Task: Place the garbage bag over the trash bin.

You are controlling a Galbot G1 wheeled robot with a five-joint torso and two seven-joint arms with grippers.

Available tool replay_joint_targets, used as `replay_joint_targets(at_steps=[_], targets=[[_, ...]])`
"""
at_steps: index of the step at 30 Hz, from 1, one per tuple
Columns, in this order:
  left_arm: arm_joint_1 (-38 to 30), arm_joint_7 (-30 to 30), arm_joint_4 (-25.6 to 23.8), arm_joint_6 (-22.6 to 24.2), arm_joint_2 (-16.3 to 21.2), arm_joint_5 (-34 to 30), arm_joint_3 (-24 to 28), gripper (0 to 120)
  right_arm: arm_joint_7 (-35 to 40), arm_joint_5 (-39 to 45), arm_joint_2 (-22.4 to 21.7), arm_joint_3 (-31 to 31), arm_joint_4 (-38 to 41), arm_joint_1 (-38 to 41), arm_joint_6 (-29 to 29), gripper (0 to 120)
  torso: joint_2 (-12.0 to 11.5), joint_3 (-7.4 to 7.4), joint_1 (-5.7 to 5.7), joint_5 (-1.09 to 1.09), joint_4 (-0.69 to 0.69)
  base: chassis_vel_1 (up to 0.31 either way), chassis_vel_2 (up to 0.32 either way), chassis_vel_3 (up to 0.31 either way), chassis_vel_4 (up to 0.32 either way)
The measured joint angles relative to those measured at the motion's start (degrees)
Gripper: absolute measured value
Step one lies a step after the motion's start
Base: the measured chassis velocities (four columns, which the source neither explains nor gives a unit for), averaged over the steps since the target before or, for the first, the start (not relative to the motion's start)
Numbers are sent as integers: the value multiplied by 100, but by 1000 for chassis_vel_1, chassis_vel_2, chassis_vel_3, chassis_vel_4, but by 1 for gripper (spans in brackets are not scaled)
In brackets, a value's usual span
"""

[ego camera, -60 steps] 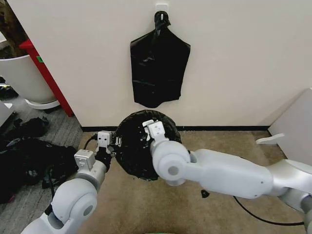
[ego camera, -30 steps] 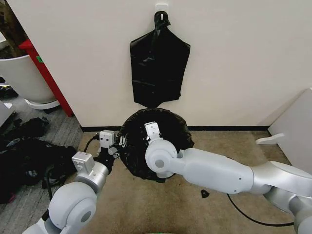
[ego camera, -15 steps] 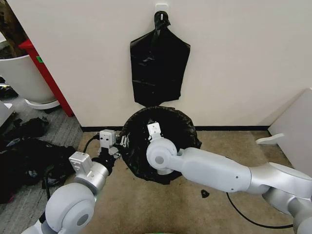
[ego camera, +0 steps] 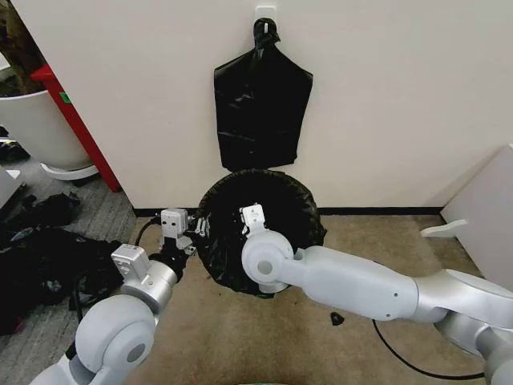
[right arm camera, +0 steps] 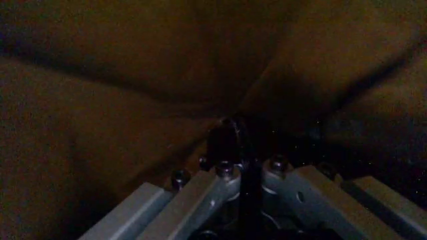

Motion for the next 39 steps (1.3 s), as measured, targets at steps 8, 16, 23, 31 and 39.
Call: replay_joint_targets(at_steps=[8, 16, 23, 31, 39], targets=[[98, 86, -61, 15, 17, 33, -27, 1, -93, -40, -26, 116, -171, 0, -4, 0, 0, 0, 0, 0, 0, 0, 0, 0, 0], [106, 89, -106, 17, -1, 1, -20, 1, -168, -89, -106, 196, -265, -43, -8, 0, 0, 0, 0, 0, 0, 0, 0, 0, 0], [38, 77, -66, 5, 28, -71, -108, 1, -228, -101, -210, 202, -94, -116, 15, 0, 0, 0, 0, 0, 0, 0, 0, 0, 0], [41, 145, 5, 8, -29, -24, 40, 1, -321, -32, -68, 182, 127, -43, 131, 0, 0, 0, 0, 0, 0, 0, 0, 0, 0], [61, 199, 13, 16, -9, -8, 48, 1, -387, -47, 84, 166, 47, 20, 147, 0, 0, 0, 0, 0, 0, 0, 0, 0, 0]])
